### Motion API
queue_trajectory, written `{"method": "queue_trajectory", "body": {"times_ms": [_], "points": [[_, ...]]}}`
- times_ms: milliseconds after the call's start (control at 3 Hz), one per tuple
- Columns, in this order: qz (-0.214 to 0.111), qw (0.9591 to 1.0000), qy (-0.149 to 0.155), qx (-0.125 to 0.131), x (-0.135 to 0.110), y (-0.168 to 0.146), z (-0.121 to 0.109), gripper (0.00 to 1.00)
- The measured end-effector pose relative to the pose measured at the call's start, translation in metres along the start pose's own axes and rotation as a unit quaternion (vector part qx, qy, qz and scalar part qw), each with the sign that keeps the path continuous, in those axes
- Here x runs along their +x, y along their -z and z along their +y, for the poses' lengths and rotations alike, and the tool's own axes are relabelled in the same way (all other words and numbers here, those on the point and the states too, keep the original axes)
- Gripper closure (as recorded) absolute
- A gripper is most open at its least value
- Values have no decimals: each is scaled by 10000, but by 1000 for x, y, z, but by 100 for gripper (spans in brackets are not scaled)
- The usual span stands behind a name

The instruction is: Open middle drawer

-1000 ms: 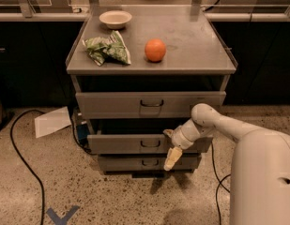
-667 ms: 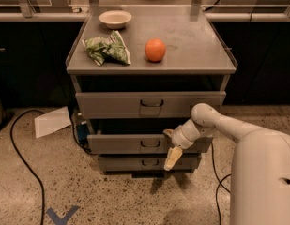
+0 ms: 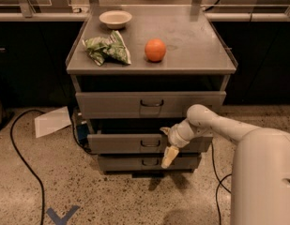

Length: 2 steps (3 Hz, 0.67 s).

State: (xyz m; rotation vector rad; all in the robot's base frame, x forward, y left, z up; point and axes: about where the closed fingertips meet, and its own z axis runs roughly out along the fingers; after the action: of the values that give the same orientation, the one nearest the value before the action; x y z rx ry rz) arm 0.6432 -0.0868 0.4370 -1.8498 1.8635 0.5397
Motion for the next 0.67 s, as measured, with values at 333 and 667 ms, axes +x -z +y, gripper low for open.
{"method": "queue_trajectory", "body": {"times_ms": [333,667], "points": [[0,10000,-1,-1,0,0,0,0],[45,9999,-114,-110,9,-9,-3,0]]}}
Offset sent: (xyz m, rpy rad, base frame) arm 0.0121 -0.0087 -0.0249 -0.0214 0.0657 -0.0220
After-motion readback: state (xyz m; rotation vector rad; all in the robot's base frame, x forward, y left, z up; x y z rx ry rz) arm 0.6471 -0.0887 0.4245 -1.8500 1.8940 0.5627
